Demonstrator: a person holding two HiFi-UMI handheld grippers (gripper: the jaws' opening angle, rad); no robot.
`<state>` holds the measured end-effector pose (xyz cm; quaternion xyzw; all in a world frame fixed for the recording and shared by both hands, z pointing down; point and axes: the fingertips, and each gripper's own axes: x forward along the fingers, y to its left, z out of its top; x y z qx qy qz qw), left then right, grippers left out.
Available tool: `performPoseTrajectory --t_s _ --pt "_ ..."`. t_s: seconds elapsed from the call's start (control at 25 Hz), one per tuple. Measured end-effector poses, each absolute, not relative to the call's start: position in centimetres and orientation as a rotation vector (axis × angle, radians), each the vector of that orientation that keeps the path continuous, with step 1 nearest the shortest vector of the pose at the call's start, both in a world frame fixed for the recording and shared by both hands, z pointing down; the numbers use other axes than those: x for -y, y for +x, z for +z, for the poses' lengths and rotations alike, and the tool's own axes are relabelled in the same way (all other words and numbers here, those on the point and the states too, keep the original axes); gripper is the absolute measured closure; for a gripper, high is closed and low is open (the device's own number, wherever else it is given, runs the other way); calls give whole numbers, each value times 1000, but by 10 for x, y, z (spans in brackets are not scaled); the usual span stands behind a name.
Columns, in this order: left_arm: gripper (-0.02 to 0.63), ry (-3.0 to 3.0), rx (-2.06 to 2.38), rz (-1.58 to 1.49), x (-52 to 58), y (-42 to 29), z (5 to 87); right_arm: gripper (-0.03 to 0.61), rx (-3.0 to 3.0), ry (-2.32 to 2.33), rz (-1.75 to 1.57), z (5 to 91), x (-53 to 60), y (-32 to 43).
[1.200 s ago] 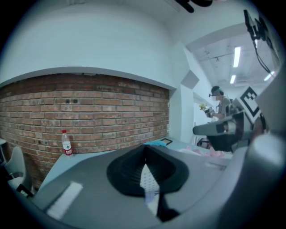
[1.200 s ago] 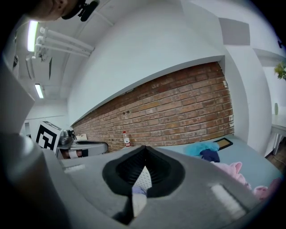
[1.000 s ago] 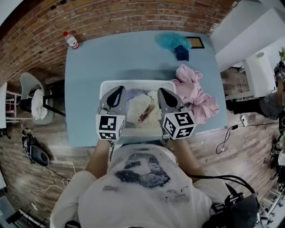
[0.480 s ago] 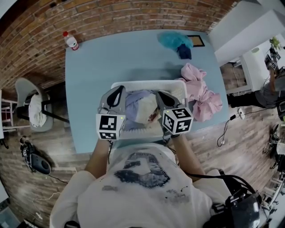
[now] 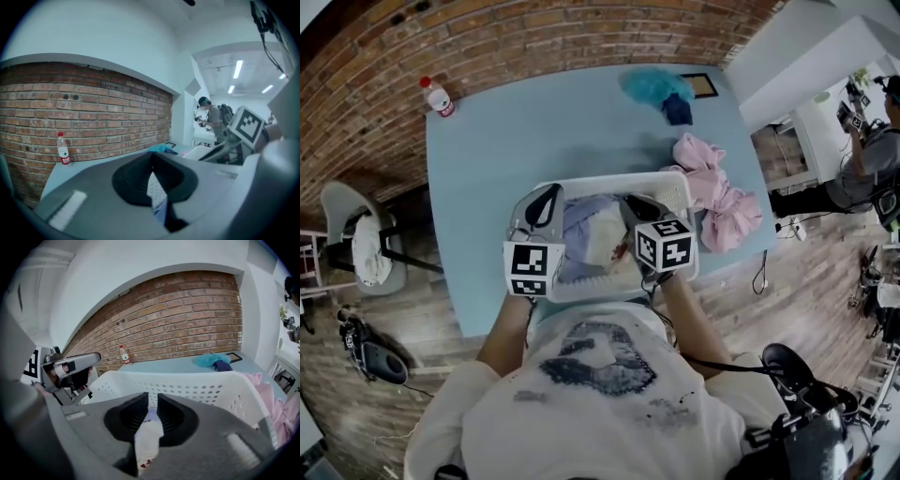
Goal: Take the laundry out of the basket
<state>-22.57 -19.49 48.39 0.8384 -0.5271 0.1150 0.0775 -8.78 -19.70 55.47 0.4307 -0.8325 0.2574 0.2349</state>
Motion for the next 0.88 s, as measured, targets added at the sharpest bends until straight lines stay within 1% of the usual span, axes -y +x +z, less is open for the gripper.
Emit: performPoseTrajectory --t_s 0.04,0.12,0.24,0.28,0.36,0.44,0.64,0.88 --pt "623 2510 1579 343 196 -226 484 517 2272 1168 718 560 198 -88" --pt "623 2505 1577 335 199 -227 484 438 2250 1122 763 572 198 -91" --pt "623 2495 1571 322 202 -227 484 360 2224 1042 843 591 199 -98" --pt "623 2492 1567 318 203 -226 485 320 2213 1017 866 597 199 -101" --pt "623 2487 1557 305 204 -225 486 210 2193 977 903 610 201 -105" --pt "623 2487 1550 303 205 -225 486 145 2176 958 905 619 203 -108" --pt "623 2493 1541 313 211 -225 486 67 2121 946 907 642 207 -111" --pt "623 2498 1525 314 218 -221 487 60 2039 845 867 673 203 -114"
